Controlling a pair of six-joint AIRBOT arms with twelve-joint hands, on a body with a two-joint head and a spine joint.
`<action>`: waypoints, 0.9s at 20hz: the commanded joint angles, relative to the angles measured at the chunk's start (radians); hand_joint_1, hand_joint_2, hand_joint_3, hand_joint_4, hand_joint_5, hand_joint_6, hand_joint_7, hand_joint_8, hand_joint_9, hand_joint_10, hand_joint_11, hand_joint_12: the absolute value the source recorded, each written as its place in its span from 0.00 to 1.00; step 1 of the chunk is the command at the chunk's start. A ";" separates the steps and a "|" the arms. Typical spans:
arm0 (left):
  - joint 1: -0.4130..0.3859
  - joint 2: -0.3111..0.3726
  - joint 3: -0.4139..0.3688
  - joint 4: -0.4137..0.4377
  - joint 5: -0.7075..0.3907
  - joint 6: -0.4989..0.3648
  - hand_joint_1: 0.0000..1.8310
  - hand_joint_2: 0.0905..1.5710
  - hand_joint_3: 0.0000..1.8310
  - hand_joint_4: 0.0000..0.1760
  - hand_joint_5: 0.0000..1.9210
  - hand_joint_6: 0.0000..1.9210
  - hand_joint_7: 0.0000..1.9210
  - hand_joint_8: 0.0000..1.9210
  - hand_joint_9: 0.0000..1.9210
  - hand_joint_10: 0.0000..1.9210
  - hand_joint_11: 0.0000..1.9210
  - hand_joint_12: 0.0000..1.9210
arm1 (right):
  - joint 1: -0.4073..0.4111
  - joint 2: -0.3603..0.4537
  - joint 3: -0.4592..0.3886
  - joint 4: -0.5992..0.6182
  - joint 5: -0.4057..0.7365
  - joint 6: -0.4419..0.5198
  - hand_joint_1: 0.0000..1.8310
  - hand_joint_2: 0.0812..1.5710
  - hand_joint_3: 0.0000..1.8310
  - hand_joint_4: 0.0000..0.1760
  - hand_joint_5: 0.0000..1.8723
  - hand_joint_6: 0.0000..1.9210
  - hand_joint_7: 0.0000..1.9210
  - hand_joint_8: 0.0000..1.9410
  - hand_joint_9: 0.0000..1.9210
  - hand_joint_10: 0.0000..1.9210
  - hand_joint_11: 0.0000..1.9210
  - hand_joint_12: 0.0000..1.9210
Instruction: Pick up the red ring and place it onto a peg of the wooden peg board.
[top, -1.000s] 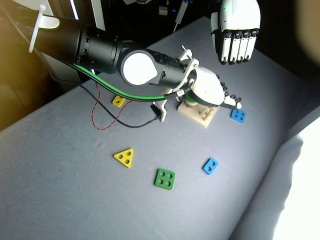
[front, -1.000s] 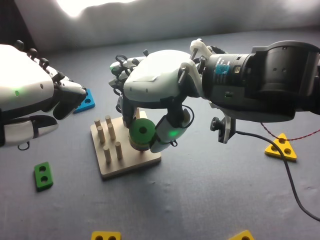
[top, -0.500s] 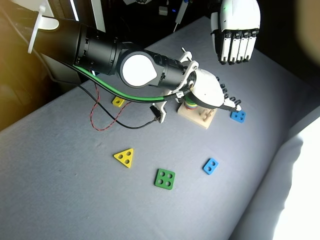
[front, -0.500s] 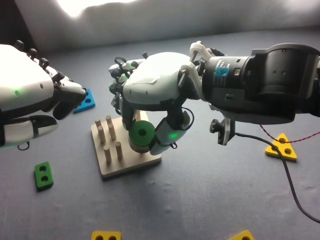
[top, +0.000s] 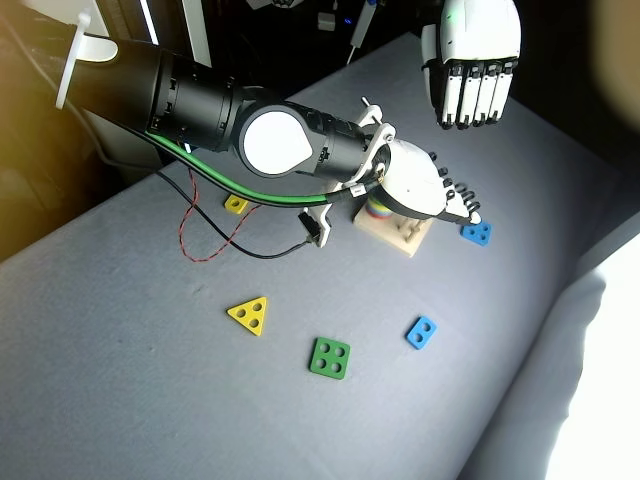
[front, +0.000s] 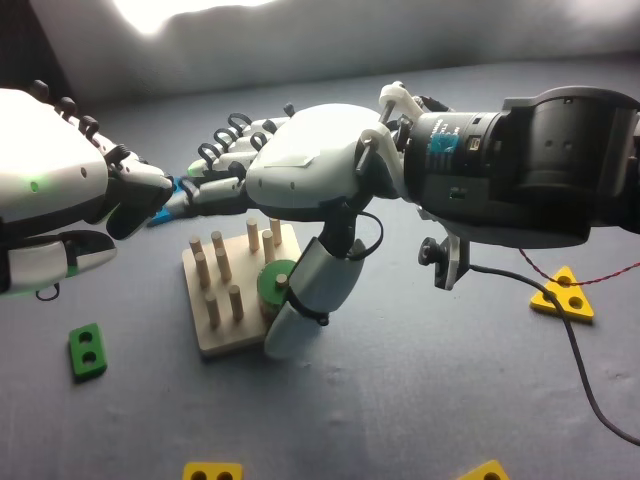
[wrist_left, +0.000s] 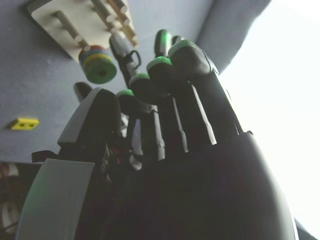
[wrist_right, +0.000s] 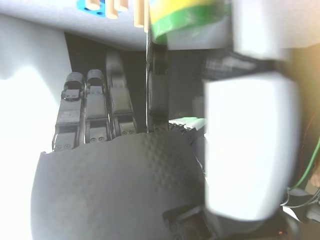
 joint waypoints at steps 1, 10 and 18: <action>-0.015 0.016 0.004 0.002 -0.053 0.006 0.41 0.97 0.00 0.00 0.20 1.00 0.26 1.00 0.27 1.00 0.28 1.00 | 0.003 0.008 0.000 0.005 0.099 0.005 0.26 0.35 0.00 0.53 0.00 0.00 0.00 0.00 0.00 0.00 0.00 0.00; -0.014 0.016 0.001 -0.005 -0.053 0.004 0.41 0.97 0.00 0.00 0.20 1.00 0.25 1.00 0.27 1.00 0.29 1.00 | 0.002 0.151 -0.063 0.006 0.128 0.023 0.28 0.36 0.00 0.17 0.00 0.00 0.00 0.00 0.00 0.00 0.00 0.00; -0.011 0.016 0.009 -0.007 -0.053 0.004 0.48 0.95 0.00 0.00 0.19 0.98 0.23 1.00 0.24 1.00 0.26 1.00 | -0.035 0.395 -0.220 0.007 0.057 0.046 0.28 0.37 0.00 0.19 0.00 0.00 0.00 0.00 0.00 0.00 0.00 0.00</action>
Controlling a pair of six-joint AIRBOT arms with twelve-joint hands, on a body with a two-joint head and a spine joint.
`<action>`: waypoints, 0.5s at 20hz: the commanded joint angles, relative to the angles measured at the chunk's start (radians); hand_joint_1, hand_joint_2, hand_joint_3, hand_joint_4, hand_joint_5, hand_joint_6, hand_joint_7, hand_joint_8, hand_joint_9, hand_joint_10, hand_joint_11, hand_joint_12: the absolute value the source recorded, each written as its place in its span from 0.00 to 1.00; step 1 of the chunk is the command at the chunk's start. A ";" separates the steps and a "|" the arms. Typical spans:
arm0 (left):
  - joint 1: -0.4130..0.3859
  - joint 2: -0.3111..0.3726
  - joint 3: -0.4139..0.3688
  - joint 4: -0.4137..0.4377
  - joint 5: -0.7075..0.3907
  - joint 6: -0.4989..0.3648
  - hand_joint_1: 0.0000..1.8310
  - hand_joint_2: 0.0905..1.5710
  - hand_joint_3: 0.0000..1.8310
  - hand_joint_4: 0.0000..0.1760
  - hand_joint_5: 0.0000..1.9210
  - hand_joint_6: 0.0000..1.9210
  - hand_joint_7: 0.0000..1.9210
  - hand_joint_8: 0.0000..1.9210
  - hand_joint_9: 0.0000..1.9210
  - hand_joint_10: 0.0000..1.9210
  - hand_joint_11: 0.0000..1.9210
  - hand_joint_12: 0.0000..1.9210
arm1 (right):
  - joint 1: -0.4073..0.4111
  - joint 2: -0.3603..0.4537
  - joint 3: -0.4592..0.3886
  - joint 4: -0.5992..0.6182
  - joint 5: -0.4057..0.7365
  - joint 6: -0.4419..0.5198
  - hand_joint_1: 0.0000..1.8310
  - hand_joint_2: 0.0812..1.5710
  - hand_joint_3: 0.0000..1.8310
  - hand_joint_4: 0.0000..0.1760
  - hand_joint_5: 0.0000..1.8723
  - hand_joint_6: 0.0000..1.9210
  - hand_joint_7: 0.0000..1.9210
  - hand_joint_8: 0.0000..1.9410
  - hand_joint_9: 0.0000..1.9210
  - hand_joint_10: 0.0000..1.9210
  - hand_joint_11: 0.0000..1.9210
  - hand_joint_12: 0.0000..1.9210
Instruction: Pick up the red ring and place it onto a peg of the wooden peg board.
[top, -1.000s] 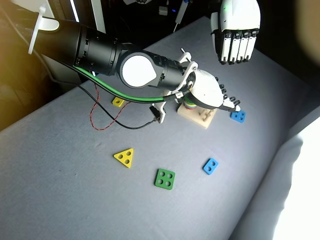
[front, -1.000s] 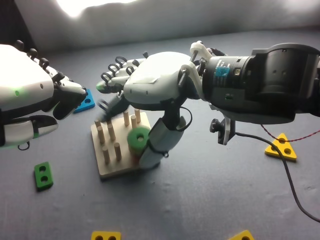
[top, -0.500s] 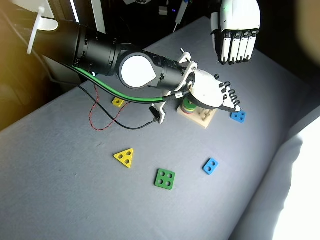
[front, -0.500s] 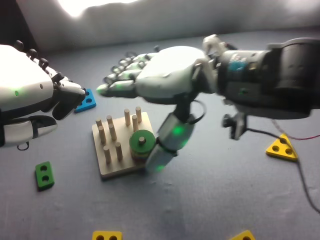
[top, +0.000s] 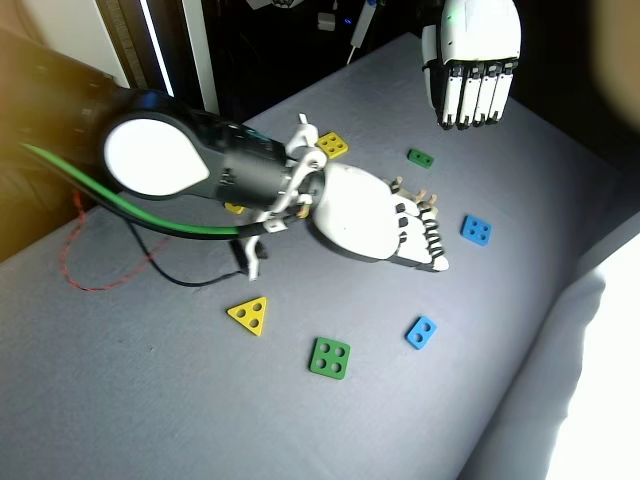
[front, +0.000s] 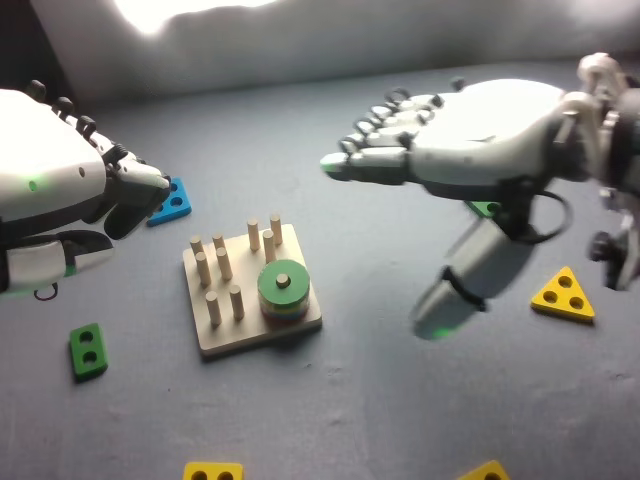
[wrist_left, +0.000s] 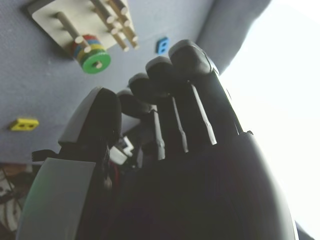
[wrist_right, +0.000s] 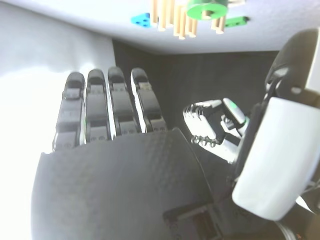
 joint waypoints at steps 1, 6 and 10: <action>-0.011 0.016 0.007 -0.004 -0.059 0.004 0.49 0.95 0.00 0.13 0.20 0.98 0.22 1.00 0.24 1.00 0.26 1.00 | 0.006 0.027 -0.009 0.007 0.075 0.013 0.27 0.38 0.00 0.19 0.00 0.00 0.00 0.00 0.00 0.00 0.00 0.00; -0.009 0.016 0.005 -0.003 -0.059 0.004 0.50 0.94 0.00 0.09 0.20 0.97 0.23 1.00 0.26 1.00 0.27 1.00 | -0.025 0.146 -0.084 -0.064 0.074 0.021 0.25 0.38 0.00 0.17 0.00 0.00 0.00 0.00 0.00 0.00 0.00 0.00; -0.009 0.016 0.005 -0.002 -0.059 0.004 0.41 0.96 0.00 0.00 0.20 1.00 0.25 1.00 0.26 1.00 0.28 1.00 | -0.091 0.177 -0.086 -0.065 0.098 0.044 0.22 0.37 0.00 0.16 0.00 0.00 0.00 0.00 0.00 0.00 0.00 0.00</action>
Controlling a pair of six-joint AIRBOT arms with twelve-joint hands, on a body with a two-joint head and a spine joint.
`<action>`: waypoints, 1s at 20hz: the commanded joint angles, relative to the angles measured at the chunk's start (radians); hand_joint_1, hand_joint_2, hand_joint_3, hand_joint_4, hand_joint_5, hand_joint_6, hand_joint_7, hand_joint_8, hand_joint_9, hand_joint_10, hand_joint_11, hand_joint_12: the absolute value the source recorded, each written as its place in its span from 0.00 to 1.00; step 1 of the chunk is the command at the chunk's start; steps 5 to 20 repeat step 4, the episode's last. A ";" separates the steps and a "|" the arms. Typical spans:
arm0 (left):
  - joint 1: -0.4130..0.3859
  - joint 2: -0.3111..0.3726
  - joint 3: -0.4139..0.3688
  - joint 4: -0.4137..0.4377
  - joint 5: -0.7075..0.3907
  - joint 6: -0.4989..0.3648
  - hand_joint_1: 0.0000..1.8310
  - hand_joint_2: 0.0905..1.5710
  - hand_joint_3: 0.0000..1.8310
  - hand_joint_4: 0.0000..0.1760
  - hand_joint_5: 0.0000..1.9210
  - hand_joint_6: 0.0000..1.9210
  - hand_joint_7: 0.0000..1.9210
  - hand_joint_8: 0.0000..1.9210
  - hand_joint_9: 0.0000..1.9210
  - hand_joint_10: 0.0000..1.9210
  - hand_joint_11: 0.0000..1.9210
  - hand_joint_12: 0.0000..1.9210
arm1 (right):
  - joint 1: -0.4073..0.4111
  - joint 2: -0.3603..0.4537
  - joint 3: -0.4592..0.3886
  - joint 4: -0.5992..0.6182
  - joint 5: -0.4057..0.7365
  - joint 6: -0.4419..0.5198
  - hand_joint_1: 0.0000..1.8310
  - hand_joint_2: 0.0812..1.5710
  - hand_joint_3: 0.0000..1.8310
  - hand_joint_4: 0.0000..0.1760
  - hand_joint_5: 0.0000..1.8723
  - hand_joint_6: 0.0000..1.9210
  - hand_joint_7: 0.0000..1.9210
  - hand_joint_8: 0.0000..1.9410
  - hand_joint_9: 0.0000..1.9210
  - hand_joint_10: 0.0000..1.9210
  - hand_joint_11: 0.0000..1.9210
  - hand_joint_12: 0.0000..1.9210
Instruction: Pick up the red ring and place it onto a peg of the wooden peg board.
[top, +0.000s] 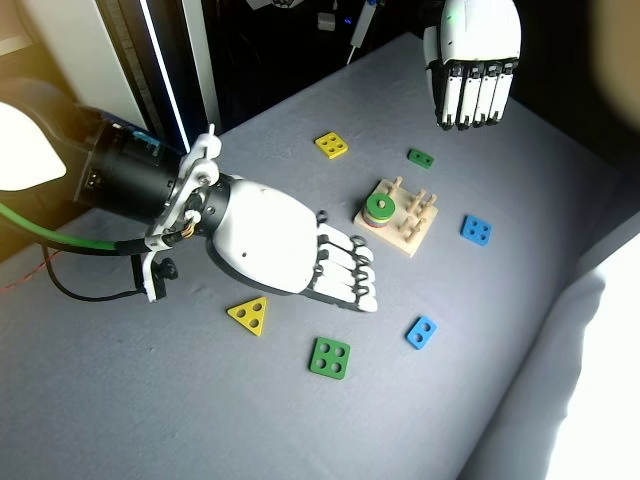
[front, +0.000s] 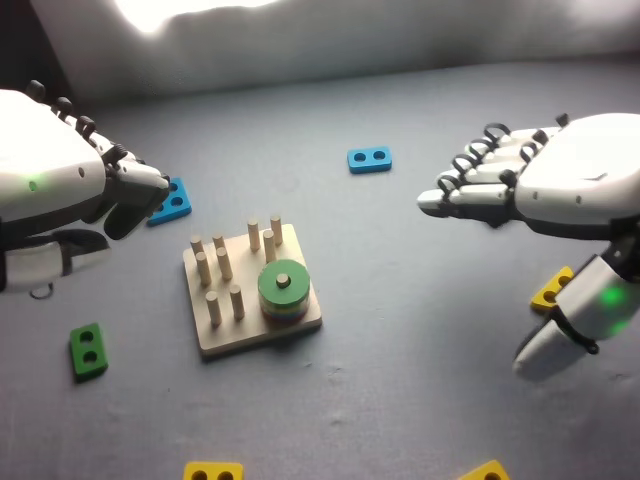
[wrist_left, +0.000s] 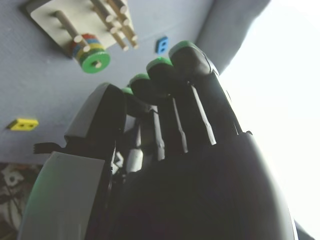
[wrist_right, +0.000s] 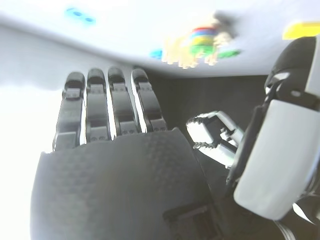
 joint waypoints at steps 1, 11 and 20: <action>-0.010 0.016 0.005 -0.003 -0.060 0.004 0.40 0.97 0.00 0.00 0.20 1.00 0.24 1.00 0.26 1.00 0.27 1.00 | -0.004 0.019 0.002 0.005 0.101 0.016 0.26 0.37 0.00 0.14 0.00 0.00 0.00 0.00 0.00 0.00 0.00 0.00; -0.010 0.016 0.005 -0.003 -0.060 0.004 0.40 0.97 0.00 0.00 0.20 1.00 0.24 1.00 0.26 1.00 0.28 1.00 | -0.022 0.044 0.002 0.004 0.151 0.062 0.16 0.59 0.01 0.00 0.18 0.01 0.15 0.01 0.09 0.01 0.00 0.15; -0.010 0.016 0.005 -0.003 -0.060 0.004 0.40 0.97 0.00 0.00 0.20 1.00 0.24 1.00 0.26 1.00 0.28 1.00 | -0.022 0.044 0.002 0.004 0.151 0.062 0.16 0.59 0.01 0.00 0.18 0.01 0.15 0.01 0.09 0.01 0.00 0.15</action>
